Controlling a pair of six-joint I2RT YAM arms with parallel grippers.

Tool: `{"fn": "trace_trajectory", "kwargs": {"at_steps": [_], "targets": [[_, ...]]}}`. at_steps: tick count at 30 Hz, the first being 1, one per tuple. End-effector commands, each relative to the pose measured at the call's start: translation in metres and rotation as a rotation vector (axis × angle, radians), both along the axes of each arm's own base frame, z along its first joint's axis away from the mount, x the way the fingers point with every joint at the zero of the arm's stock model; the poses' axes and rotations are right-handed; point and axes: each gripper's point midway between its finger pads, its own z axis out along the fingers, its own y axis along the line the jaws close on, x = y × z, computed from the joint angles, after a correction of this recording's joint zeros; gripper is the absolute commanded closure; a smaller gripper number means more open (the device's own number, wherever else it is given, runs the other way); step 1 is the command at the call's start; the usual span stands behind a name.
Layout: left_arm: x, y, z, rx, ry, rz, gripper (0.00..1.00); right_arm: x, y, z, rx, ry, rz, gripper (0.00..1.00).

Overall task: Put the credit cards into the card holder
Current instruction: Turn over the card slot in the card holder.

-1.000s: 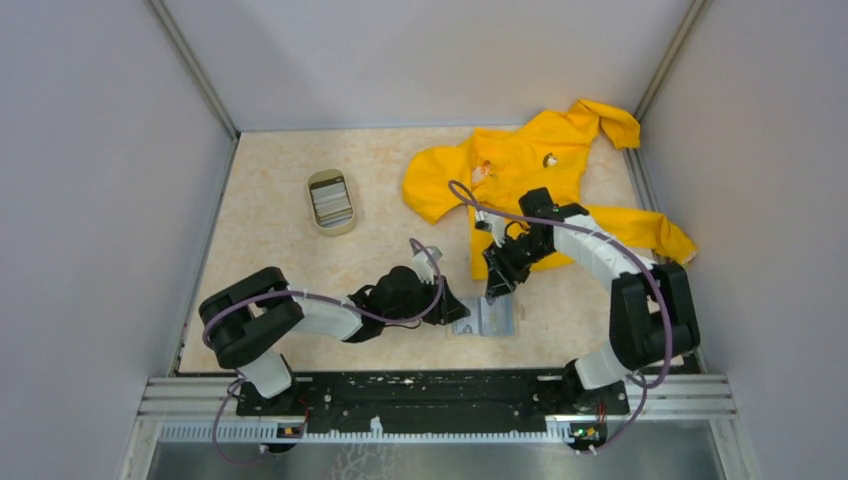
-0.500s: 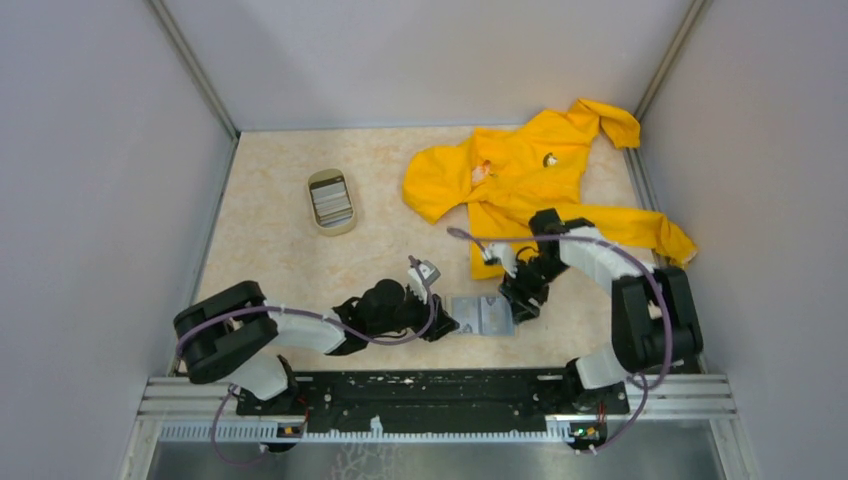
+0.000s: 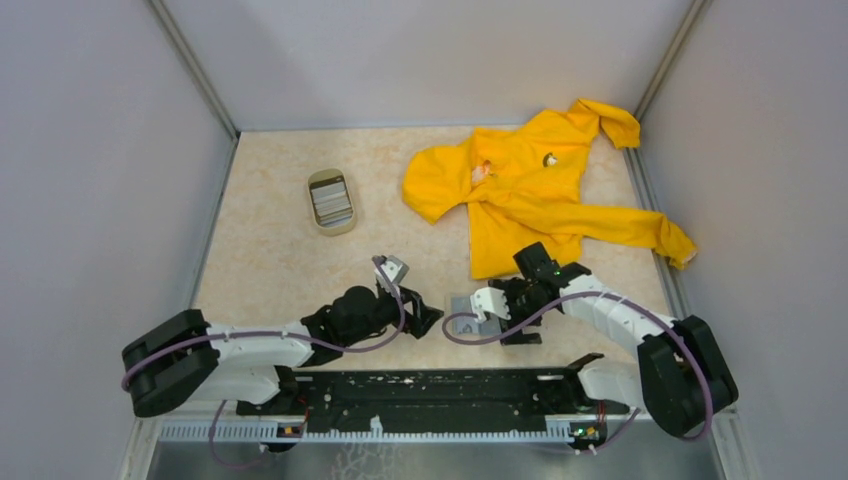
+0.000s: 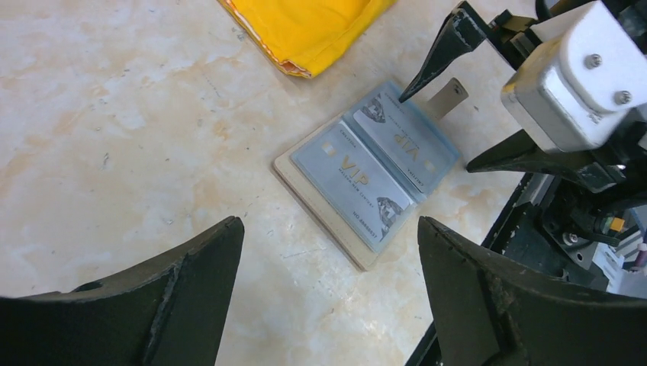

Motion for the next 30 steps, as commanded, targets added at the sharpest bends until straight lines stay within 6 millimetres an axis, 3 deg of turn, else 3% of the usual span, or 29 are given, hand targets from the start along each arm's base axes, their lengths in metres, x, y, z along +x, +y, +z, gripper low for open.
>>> {"fn": "trace_trajectory", "kwargs": {"at_steps": [1, 8, 13, 16, 19, 22, 24, 26, 27, 30], "targets": [[-0.001, 0.022, 0.007, -0.033, -0.013, 0.063, 0.1, 0.031, 0.013, 0.002, 0.001, -0.124, -0.008, 0.08], [-0.005, 0.042, 0.022, -0.119, -0.031, 0.11, 0.11, 0.058, 0.049, -0.001, 0.01, -0.16, 0.058, 0.26], [-0.009, 0.047, 0.019, -0.162, 0.007, 0.127, 0.08, 0.083, 0.095, 0.005, 0.038, -0.192, 0.11, 0.32], [-0.012, 0.047, 0.013, -0.198, 0.073, 0.15, 0.02, 0.089, 0.117, 0.019, 0.089, -0.144, 0.089, 0.29], [-0.013, 0.049, 0.006, -0.256, 0.168, 0.196, 0.01, 0.079, 0.123, 0.042, 0.158, -0.034, 0.056, 0.26], [-0.016, 0.048, 0.004, -0.339, 0.248, 0.226, 0.01, 0.074, 0.129, 0.066, 0.272, 0.124, -0.132, 0.25], [-0.013, 0.047, 0.001, -0.355, 0.287, 0.252, 0.09, 0.075, 0.131, 0.067, 0.275, 0.247, -0.308, 0.28], [-0.009, 0.042, 0.001, -0.351, 0.302, 0.249, 0.14, 0.078, 0.132, 0.059, 0.242, 0.367, -0.509, 0.4], [-0.008, 0.038, 0.003, -0.346, 0.308, 0.24, 0.2, 0.078, 0.131, 0.056, 0.226, 0.416, -0.573, 0.45], [0.0, 0.028, 0.005, -0.322, 0.315, 0.248, 0.4, 0.079, 0.13, 0.048, 0.226, 0.525, -0.699, 0.48]]}}
